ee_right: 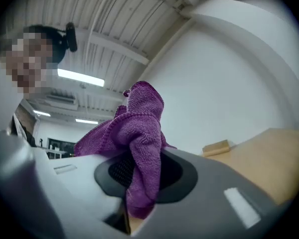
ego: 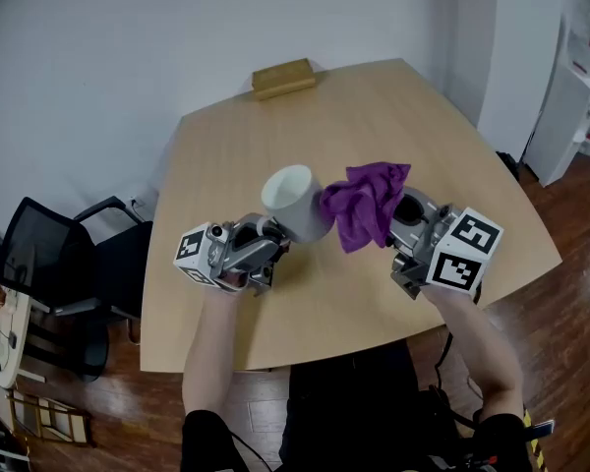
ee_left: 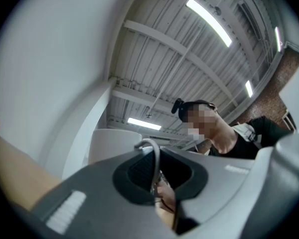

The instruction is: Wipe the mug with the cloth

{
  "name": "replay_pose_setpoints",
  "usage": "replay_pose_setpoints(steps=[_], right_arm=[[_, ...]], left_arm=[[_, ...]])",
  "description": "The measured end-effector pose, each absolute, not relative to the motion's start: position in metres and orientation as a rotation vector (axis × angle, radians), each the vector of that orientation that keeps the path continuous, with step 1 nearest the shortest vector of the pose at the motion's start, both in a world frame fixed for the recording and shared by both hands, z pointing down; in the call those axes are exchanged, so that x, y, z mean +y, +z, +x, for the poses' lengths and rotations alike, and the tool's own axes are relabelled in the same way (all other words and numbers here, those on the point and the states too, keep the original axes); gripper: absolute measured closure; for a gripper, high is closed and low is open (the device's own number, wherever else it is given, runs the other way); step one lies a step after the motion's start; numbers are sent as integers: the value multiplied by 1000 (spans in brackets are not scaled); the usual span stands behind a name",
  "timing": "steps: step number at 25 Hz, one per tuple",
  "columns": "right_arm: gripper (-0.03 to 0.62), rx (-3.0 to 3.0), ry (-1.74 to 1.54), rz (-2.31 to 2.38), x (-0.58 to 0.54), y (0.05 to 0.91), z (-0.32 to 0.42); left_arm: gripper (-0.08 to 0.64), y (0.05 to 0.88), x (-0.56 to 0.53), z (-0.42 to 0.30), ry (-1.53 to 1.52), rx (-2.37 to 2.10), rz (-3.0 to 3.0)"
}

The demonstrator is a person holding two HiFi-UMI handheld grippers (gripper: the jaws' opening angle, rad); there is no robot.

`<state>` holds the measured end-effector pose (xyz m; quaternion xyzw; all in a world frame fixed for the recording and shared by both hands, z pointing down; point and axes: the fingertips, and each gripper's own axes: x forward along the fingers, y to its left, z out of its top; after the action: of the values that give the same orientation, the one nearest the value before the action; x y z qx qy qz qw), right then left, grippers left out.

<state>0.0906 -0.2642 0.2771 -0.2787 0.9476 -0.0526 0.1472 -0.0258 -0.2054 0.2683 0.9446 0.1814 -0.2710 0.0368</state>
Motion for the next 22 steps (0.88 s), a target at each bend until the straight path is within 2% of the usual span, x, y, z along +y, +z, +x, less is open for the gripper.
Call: replay_pose_setpoints(steps=[5, 10, 17, 22], right_arm=[[515, 2666, -73, -630, -248, 221, 78], [515, 2717, -120, -625, -243, 256, 61], [515, 2807, -449, -733, -269, 333, 68], [514, 2690, -504, -674, -270, 305, 84]], left_arm=[[514, 270, -192, -21, -815, 630, 2923], [515, 274, -182, -23, -827, 670, 2941], [517, 269, -187, -34, -865, 661, 2960], [514, 282, -180, -36, -787, 689, 3012]])
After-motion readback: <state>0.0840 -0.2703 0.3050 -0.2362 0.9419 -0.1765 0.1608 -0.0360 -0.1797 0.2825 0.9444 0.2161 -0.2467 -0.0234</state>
